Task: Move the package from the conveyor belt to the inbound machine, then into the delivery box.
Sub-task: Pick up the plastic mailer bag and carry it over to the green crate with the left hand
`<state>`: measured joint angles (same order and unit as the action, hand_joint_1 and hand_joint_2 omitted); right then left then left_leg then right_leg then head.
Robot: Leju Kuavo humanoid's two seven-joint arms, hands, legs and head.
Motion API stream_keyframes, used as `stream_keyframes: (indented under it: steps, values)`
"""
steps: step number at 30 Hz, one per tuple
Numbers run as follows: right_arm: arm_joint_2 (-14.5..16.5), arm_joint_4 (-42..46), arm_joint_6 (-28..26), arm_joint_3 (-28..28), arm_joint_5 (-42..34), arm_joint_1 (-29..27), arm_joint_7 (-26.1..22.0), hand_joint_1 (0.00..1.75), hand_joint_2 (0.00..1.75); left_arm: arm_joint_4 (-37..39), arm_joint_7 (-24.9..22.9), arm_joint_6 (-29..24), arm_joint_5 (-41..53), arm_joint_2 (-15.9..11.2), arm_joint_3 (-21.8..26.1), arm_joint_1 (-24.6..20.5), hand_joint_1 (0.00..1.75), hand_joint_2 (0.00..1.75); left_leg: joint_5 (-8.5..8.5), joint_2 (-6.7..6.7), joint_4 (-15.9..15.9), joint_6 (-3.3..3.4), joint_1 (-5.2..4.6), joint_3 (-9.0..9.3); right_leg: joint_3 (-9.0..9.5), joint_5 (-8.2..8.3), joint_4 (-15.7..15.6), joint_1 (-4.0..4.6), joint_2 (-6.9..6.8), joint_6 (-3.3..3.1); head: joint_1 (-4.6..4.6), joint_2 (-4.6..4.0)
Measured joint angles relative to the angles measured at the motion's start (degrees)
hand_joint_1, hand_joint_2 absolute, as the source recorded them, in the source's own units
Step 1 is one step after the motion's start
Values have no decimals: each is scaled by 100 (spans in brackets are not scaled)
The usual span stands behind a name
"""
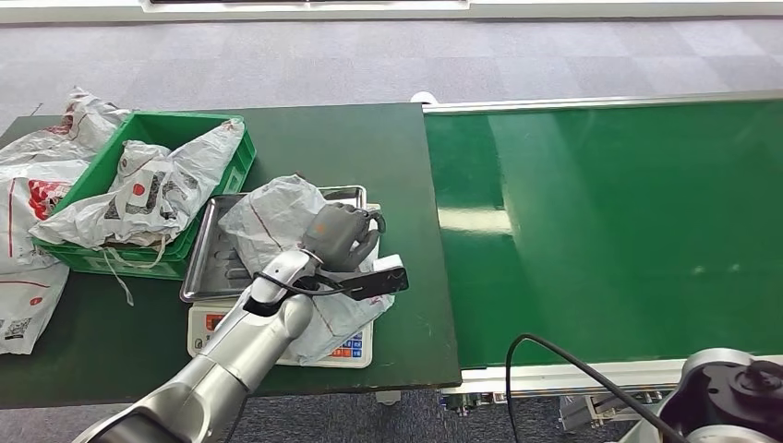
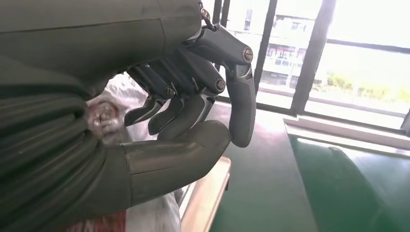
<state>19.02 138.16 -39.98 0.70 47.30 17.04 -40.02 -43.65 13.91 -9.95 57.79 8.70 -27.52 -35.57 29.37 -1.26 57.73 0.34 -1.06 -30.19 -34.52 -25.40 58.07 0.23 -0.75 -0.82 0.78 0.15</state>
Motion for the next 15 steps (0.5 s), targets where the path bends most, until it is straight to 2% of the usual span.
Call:
stream_keyframes:
  steps: [3,8,10,13,14,15]
  values:
    - [-3,0,0,-14,-25,-9,0,0,175,-279,-91,-595,127,-27,138,106,175,175,0,0,0,0,1,0,0,0,0,0,0,0,0,0]
    - [-13,-2,1,-95,-168,-42,1,0,175,-1011,-187,-2586,347,-28,589,278,175,175,0,2,0,0,1,-2,-1,-1,0,1,-1,-1,1,0]
    - [-14,-4,2,-113,-217,-45,1,0,175,-1319,-77,-2909,388,-28,789,301,175,175,0,5,0,0,1,-4,-1,-1,0,1,-2,-1,0,0]
    - [-14,-8,3,-132,-252,-48,2,0,175,-1700,18,-2981,452,-28,1038,329,175,175,0,6,0,0,1,-3,-1,-1,0,1,-1,-1,0,0]
    - [-14,-9,3,-138,-258,-49,1,0,175,-1789,34,-2982,482,-25,1096,337,164,175,0,6,0,0,1,-3,-1,-1,0,1,-1,-1,0,0]
    - [-14,-10,4,-143,-264,-50,1,0,175,-1871,60,-2983,529,-20,1148,348,121,175,0,6,0,0,1,-3,-1,-1,0,1,-2,-1,0,0]
